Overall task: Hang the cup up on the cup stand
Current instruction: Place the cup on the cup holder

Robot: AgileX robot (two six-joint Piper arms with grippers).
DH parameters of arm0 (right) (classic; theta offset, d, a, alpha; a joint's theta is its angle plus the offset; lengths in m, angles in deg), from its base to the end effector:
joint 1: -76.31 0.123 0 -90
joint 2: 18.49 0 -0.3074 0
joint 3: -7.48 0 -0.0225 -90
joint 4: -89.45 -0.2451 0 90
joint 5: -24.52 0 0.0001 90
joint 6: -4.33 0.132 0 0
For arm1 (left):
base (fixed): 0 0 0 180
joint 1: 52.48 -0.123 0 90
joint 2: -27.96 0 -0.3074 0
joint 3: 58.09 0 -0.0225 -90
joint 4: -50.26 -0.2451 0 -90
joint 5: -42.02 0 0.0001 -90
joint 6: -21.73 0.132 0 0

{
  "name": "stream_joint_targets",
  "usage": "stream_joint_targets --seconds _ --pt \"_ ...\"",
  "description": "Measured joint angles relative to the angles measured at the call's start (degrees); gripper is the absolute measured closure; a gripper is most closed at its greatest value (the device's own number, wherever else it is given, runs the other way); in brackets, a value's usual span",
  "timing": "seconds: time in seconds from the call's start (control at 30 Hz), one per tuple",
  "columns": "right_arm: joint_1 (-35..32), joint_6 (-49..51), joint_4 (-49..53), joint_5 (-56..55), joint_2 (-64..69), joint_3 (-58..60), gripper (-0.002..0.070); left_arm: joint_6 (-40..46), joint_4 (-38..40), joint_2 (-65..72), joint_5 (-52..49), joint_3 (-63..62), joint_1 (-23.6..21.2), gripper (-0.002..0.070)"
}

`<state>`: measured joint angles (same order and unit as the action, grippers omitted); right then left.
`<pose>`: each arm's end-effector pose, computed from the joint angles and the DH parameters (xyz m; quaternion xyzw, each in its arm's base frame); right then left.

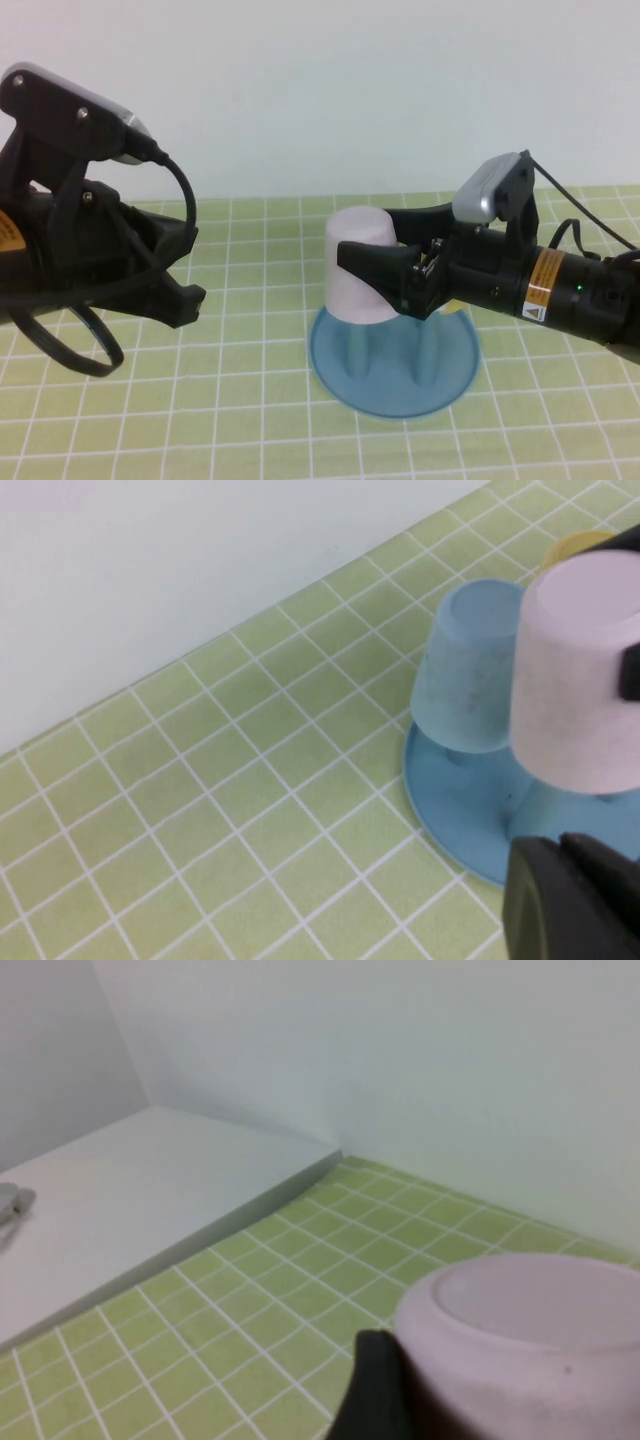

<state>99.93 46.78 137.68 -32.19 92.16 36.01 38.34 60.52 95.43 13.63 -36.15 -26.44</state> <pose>0.3231 0.2311 0.2330 -0.3008 0.6597 0.4215 0.5446 0.2141 -0.1171 0.3713 0.2679 0.8110 -0.1191 0.5064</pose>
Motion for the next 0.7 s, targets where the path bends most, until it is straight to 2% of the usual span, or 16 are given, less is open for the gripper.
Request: stream_joint_targets --seconds 0.37,0.53,0.7 --pt "0.0 -0.19 0.99 0.0 3.24 -0.04 0.0106 0.0 1.47 0.0 0.81 0.0 0.0 0.0675" --pt "0.0 1.44 0.99 0.83 3.24 -0.14 0.0048 0.0 1.47 0.0 0.71 0.0 0.0 0.0675" --pt "0.0 2.59 1.54 1.71 3.24 -0.28 0.0028 0.0 1.47 0.0 0.71 0.0 0.0 0.0675"
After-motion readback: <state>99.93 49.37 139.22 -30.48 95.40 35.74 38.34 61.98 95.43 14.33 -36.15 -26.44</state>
